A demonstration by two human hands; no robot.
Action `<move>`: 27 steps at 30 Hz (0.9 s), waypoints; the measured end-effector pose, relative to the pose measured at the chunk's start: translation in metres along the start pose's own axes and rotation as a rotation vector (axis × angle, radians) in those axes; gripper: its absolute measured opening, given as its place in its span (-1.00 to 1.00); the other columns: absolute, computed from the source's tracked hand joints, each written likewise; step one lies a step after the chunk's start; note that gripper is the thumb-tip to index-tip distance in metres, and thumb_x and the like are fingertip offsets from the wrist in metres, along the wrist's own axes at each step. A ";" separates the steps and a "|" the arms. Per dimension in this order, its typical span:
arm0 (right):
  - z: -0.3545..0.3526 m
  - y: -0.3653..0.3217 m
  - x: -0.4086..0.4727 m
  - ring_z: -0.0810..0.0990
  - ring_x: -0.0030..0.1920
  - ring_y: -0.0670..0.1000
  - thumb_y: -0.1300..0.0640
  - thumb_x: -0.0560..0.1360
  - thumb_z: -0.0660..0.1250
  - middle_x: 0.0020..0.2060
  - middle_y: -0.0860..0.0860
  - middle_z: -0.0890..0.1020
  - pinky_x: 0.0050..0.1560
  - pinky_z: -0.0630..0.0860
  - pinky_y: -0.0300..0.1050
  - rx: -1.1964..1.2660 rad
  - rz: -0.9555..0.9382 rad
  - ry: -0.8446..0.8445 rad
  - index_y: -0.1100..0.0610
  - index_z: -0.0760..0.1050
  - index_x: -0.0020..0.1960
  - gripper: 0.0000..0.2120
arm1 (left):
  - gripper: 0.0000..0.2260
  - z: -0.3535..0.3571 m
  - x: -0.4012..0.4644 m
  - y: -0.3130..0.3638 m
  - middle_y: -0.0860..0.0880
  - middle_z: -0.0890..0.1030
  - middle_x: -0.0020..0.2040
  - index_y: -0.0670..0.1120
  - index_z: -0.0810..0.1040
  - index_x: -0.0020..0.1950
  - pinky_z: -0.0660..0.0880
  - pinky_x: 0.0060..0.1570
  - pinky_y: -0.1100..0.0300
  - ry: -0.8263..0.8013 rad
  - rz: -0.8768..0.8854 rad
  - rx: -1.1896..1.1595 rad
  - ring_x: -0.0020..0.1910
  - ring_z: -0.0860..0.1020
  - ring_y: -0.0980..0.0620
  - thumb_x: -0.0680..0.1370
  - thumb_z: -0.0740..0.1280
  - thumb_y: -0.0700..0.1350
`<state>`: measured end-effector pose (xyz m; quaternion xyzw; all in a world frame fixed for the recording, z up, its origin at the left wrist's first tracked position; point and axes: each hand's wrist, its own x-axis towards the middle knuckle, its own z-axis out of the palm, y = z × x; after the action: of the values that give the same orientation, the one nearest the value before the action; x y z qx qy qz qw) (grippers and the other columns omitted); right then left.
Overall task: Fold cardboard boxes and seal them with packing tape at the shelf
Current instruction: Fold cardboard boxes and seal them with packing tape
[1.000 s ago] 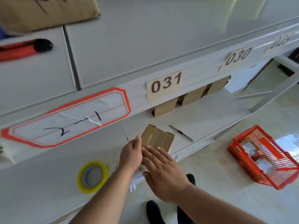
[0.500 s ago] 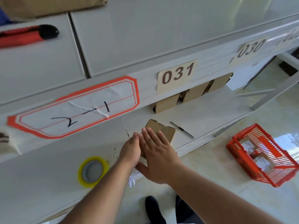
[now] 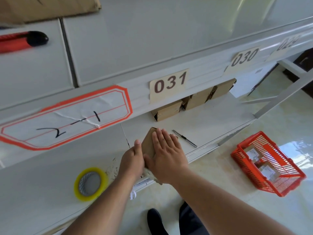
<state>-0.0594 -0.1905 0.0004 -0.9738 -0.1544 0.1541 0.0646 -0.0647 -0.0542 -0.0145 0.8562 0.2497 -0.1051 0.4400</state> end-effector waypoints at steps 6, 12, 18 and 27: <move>-0.017 0.010 0.038 0.38 0.46 0.22 -0.35 0.68 -0.19 0.47 0.14 0.44 0.42 0.32 0.14 0.093 0.210 -0.002 0.10 0.14 0.64 -0.27 | -0.48 0.004 -0.008 0.003 0.05 0.53 -0.27 -0.09 0.57 -0.10 0.30 -0.34 0.29 0.026 0.045 0.022 -0.30 0.44 0.18 0.73 -0.05 0.16; -0.036 0.025 0.072 0.53 -0.13 0.13 -0.26 0.72 -0.22 -0.10 0.08 0.64 -0.13 0.40 -0.01 0.068 0.285 0.008 0.08 0.59 0.06 -0.32 | -0.45 0.003 -0.005 0.001 -0.01 0.59 -0.26 -0.02 0.51 -0.21 0.43 -0.21 0.07 -0.008 0.062 0.123 -0.24 0.54 0.05 0.65 -0.01 0.34; -0.037 0.032 0.086 0.55 -0.10 0.12 -0.24 0.73 -0.14 -0.04 0.09 0.65 -0.11 0.42 -0.02 0.215 0.415 -0.017 0.11 0.57 0.08 -0.39 | -0.55 -0.007 -0.003 -0.012 0.07 0.66 -0.22 0.05 0.58 -0.04 0.60 -0.21 0.11 -0.151 0.077 0.097 -0.25 0.65 0.05 0.52 0.25 0.43; -0.034 0.055 0.007 0.65 0.01 -0.10 -0.25 0.64 0.27 0.07 -0.03 0.71 -0.17 0.45 -0.33 1.240 0.417 -0.151 0.04 0.66 0.27 -0.56 | -0.70 -0.002 -0.013 -0.019 0.15 0.65 -0.17 0.11 0.56 -0.08 0.54 -0.12 0.28 -0.044 0.177 0.009 -0.09 0.64 0.06 0.66 0.16 0.23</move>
<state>-0.0268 -0.2430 0.0209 -0.7521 0.1506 0.2917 0.5714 -0.0855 -0.0473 -0.0214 0.8744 0.1629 -0.0856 0.4490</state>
